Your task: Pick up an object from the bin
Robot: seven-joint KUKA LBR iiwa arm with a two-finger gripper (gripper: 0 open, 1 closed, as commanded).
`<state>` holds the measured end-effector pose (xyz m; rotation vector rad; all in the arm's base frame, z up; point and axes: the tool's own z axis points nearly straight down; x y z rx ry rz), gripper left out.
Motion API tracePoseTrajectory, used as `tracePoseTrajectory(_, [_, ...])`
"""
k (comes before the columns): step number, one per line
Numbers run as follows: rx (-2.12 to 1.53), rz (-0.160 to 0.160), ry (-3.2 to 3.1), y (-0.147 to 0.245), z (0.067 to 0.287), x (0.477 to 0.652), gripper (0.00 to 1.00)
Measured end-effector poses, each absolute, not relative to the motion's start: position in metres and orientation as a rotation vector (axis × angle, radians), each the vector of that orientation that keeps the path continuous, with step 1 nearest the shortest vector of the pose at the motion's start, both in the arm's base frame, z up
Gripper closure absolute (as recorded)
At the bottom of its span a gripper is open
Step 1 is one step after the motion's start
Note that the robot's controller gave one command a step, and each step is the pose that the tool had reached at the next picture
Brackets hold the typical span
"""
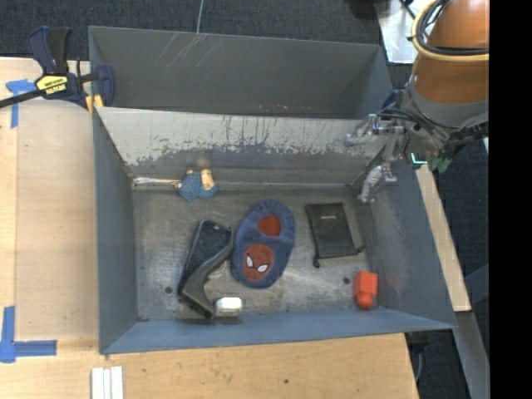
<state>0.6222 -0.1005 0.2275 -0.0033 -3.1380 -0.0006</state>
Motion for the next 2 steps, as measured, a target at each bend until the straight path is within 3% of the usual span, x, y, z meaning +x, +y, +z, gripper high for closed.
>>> tracePoseTrajectory(1, [-0.019,0.001,-3.151,-0.105,0.073,0.604,0.0])
tracePoseTrajectory(2, [-0.297,0.0,-3.134,-0.095,0.102,0.594,0.0])
